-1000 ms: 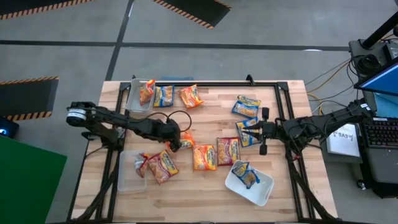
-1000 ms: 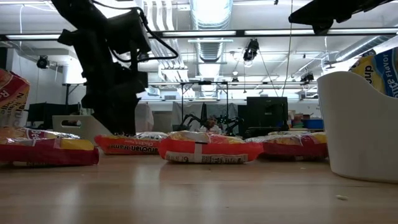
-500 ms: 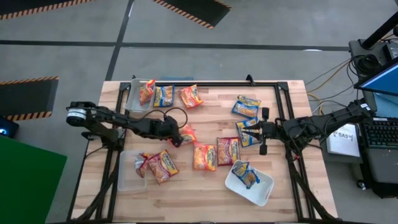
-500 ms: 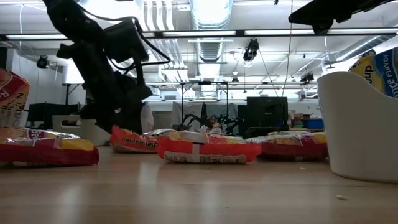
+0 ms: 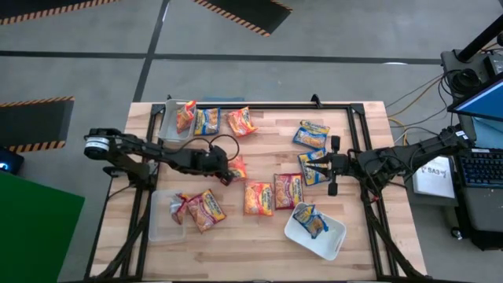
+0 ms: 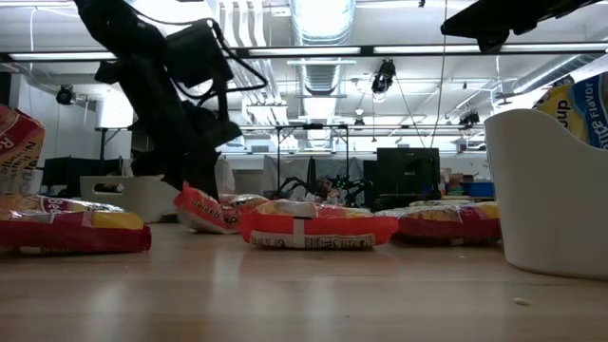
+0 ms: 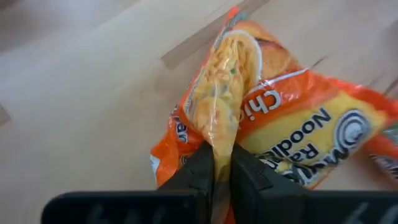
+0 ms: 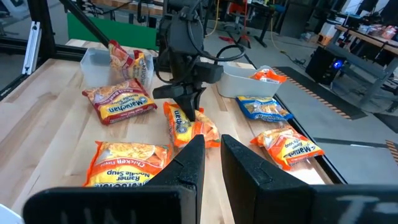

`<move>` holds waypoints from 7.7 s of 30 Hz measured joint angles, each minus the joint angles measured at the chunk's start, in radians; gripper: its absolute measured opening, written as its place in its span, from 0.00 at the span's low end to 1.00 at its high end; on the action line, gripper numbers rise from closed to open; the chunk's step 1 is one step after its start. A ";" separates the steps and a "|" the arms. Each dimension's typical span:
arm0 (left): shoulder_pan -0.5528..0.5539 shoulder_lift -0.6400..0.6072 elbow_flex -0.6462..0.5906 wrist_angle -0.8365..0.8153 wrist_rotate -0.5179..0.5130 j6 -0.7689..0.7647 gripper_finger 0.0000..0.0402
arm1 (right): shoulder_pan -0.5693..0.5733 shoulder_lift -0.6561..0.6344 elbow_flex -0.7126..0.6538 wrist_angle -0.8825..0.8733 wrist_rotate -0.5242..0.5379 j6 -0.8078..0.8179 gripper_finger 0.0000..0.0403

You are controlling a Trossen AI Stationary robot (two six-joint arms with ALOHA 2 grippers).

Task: Sort Maruchan noodles
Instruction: Put the orange noodle pack into the gray bin, then put the red noodle pack into the transparent bin

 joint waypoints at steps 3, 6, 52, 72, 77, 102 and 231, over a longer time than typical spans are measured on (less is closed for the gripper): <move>0.000 -0.012 0.023 -0.004 -0.001 0.027 0.02 | 0.000 0.000 0.000 0.000 0.000 0.000 0.11; 0.000 -0.038 0.060 -0.054 -0.012 0.053 0.02 | 0.000 0.001 0.000 0.000 0.000 0.006 0.11; 0.665 -0.016 0.528 -1.017 -0.656 0.810 0.02 | 0.000 0.002 0.000 -0.001 0.000 0.007 0.11; 0.750 0.280 0.532 -0.929 -0.584 1.004 0.09 | 0.000 0.002 0.000 -0.031 0.000 0.013 0.11; 0.749 0.281 0.546 -0.879 -0.583 1.021 0.17 | 0.000 0.002 0.000 -0.031 0.000 0.014 0.11; 0.638 0.183 0.731 -0.815 -0.202 0.786 0.31 | 0.000 0.002 0.000 -0.031 0.000 0.035 0.11; -0.243 -0.255 0.095 0.168 -0.208 0.671 0.19 | -0.392 1.018 0.486 -0.166 -0.321 0.552 0.02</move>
